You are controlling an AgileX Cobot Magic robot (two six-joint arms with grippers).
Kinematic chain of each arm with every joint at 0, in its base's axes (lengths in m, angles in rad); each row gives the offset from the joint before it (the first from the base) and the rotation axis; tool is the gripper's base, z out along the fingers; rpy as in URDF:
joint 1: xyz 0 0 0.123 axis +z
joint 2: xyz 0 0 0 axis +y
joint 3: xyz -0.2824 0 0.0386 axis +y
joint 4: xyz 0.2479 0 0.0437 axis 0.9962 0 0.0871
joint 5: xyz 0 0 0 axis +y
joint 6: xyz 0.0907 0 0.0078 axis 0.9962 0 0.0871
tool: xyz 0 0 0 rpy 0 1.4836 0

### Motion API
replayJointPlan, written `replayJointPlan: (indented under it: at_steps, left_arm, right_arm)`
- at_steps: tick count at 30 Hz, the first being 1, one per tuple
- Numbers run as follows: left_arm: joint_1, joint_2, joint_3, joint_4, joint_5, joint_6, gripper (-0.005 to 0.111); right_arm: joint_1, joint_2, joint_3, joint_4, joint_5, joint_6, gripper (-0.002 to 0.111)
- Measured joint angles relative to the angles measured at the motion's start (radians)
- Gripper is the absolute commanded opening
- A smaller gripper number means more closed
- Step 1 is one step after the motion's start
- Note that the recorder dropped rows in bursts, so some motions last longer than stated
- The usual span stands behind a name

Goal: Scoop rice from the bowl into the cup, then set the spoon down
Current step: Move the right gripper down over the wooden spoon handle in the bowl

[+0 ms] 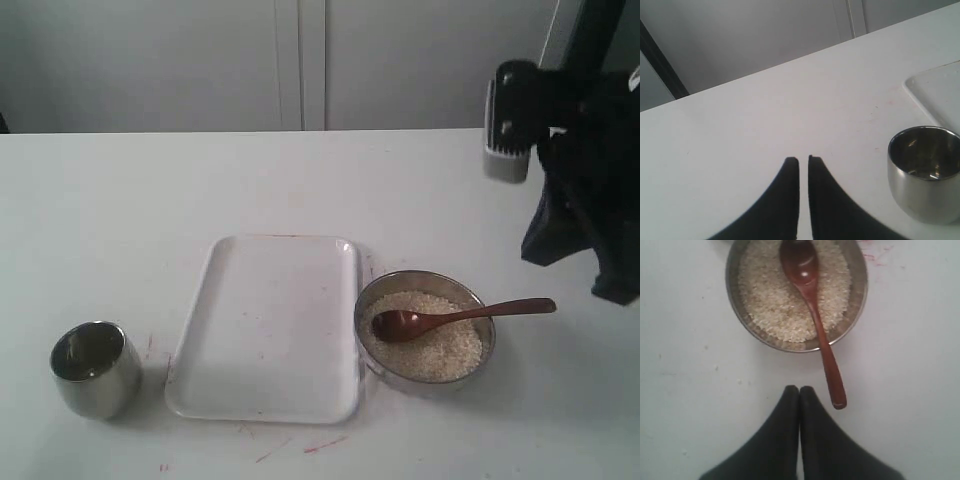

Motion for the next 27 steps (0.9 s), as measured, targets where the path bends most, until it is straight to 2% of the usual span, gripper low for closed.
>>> replayJointPlan:
  at_steps: [7, 17, 23, 27]
  left_arm:
    - [0.0, 0.0, 0.0, 0.0, 0.0, 0.0, 0.014]
    - [0.0, 0.0, 0.0, 0.0, 0.0, 0.0, 0.014]
    - [0.0, 0.0, 0.0, 0.0, 0.0, 0.0, 0.014]
    - [0.0, 0.0, 0.0, 0.0, 0.0, 0.0, 0.014]
  right_arm:
    - [0.014, 0.0, 0.078, -0.062, -0.052, -0.072, 0.003]
    - [0.014, 0.006, 0.096, -0.093, -0.149, -0.074, 0.038]
    - [0.014, 0.021, 0.096, -0.095, -0.167, -0.074, 0.042]
    - [0.014, 0.034, 0.096, -0.095, -0.167, -0.077, 0.051]
